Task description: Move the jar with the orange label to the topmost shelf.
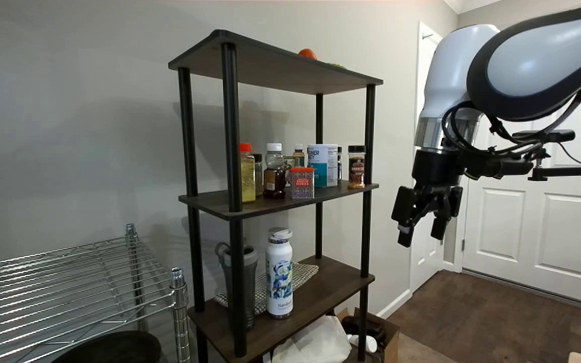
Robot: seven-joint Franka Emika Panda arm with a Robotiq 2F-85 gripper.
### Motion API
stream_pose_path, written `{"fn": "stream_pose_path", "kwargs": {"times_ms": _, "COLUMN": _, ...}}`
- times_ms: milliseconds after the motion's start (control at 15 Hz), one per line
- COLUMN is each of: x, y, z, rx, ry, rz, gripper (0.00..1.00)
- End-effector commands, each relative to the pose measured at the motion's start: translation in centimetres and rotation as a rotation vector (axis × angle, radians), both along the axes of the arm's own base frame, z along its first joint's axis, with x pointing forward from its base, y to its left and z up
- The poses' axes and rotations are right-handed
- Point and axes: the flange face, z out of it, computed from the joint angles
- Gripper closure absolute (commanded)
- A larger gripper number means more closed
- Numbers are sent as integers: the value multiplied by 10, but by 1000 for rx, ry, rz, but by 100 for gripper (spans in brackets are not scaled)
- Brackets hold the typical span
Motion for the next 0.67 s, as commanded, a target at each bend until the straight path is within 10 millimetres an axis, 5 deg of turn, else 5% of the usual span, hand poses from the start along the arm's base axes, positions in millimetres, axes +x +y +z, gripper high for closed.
{"fn": "stream_pose_path", "kwargs": {"times_ms": 0, "x": 27, "y": -7, "z": 8, "rx": -58, "ry": -4, "rz": -5, "gripper": 0}}
{"fn": "stream_pose_path", "kwargs": {"times_ms": 600, "x": 56, "y": -74, "z": 1, "rx": -157, "ry": -10, "rz": -134, "gripper": 0}}
